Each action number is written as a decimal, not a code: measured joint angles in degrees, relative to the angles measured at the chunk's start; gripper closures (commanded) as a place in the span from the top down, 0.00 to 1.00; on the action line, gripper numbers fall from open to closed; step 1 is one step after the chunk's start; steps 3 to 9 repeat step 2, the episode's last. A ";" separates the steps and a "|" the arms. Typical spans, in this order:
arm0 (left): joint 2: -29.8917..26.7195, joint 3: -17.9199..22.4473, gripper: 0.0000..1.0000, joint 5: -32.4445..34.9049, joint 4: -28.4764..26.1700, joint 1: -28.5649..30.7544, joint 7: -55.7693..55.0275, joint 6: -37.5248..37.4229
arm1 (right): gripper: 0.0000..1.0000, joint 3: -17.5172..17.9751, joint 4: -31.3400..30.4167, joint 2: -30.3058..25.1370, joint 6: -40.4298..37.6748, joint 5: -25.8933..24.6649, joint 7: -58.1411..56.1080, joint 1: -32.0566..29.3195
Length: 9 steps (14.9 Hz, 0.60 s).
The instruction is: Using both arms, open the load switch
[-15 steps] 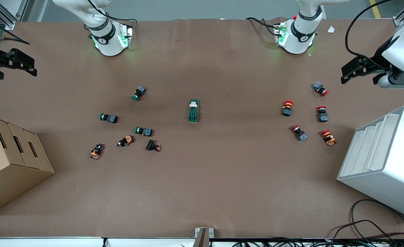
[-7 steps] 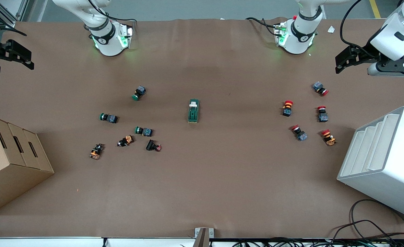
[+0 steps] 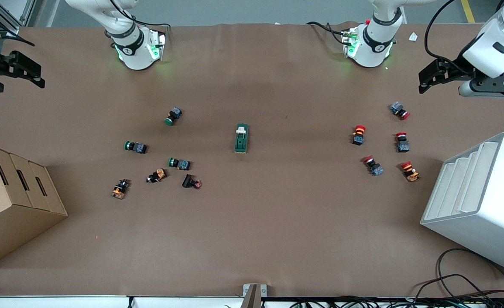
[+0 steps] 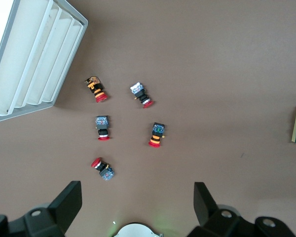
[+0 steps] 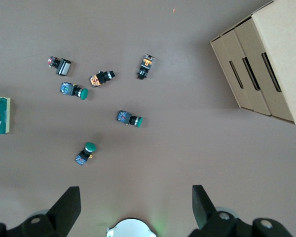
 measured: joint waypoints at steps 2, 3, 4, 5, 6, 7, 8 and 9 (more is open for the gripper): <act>0.35 0.08 1.00 0.00 0.14 0.07 0.00 0.00 | 1.00 -0.05 0.00 0.00 0.01 0.31 1.39 0.00; 0.35 0.08 1.00 0.00 0.14 0.07 0.00 0.00 | 1.00 -0.05 0.00 0.00 0.01 0.31 1.39 0.00; 0.35 0.08 1.00 0.00 0.14 0.07 0.00 0.00 | 1.00 -0.05 0.00 0.00 0.01 0.31 1.39 0.00; 0.35 0.08 1.00 0.00 0.14 0.07 0.00 0.00 | 1.00 -0.05 0.00 0.00 0.01 0.31 1.39 0.00; 0.35 0.08 1.00 0.00 0.14 0.07 0.00 0.00 | 1.00 -0.05 0.00 0.00 0.01 0.31 1.39 0.00; 0.35 0.08 1.00 0.00 0.14 0.07 0.00 0.00 | 1.00 -0.05 0.00 0.00 0.01 0.31 1.39 0.00; 0.35 0.08 1.00 0.00 0.14 0.07 0.00 0.00 | 1.00 -0.05 0.00 0.00 0.01 0.31 1.39 0.00; 0.35 0.08 1.00 0.00 0.14 0.07 0.00 0.00 | 1.00 -0.05 0.00 0.00 0.01 0.31 1.39 0.00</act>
